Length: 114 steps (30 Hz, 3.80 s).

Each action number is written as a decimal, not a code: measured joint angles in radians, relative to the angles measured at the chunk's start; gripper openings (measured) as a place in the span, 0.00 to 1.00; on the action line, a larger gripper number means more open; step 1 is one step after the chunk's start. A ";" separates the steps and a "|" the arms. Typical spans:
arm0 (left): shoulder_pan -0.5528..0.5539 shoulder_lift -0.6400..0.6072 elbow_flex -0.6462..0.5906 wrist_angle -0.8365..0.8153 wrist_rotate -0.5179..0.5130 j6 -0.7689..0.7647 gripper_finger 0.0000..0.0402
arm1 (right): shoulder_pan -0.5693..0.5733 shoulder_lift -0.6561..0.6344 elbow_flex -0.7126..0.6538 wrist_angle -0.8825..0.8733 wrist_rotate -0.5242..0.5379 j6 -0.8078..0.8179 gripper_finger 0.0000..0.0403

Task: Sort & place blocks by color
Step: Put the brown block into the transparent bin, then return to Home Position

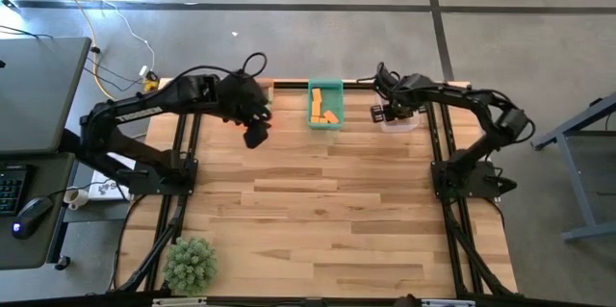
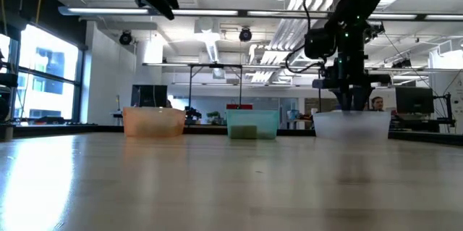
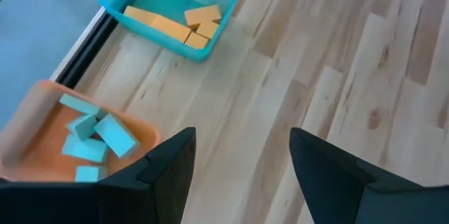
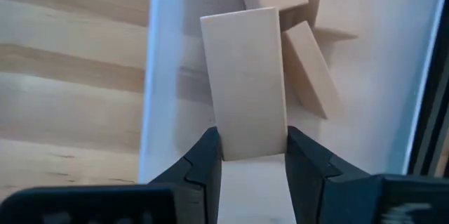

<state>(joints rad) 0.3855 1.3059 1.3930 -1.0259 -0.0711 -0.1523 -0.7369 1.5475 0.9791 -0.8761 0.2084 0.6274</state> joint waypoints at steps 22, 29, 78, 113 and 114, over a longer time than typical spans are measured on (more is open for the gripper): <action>-0.054 -0.202 -0.055 -0.001 0.011 -0.081 0.54 | -0.089 0.059 0.001 0.004 -0.089 -0.082 0.35; -0.103 -0.275 -0.055 -0.001 0.006 -0.107 0.54 | -0.090 0.055 0.002 -0.021 -0.096 -0.075 0.46; -0.306 -1.176 -1.218 0.862 -0.069 -0.096 0.54 | 0.512 -0.327 0.420 0.096 -0.017 -0.315 0.48; -0.059 -1.175 -1.363 0.992 0.037 -0.224 0.49 | 0.587 -1.302 -0.581 0.629 0.004 -0.174 0.48; -0.056 -1.175 -1.363 0.992 0.034 -0.231 0.49 | 0.587 -1.321 -0.604 0.632 -0.008 -0.171 0.48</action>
<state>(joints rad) 0.3296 0.1307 0.0303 -0.0338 -0.0368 -0.3838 -0.1497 0.2267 0.3752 -0.2436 0.2003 0.4559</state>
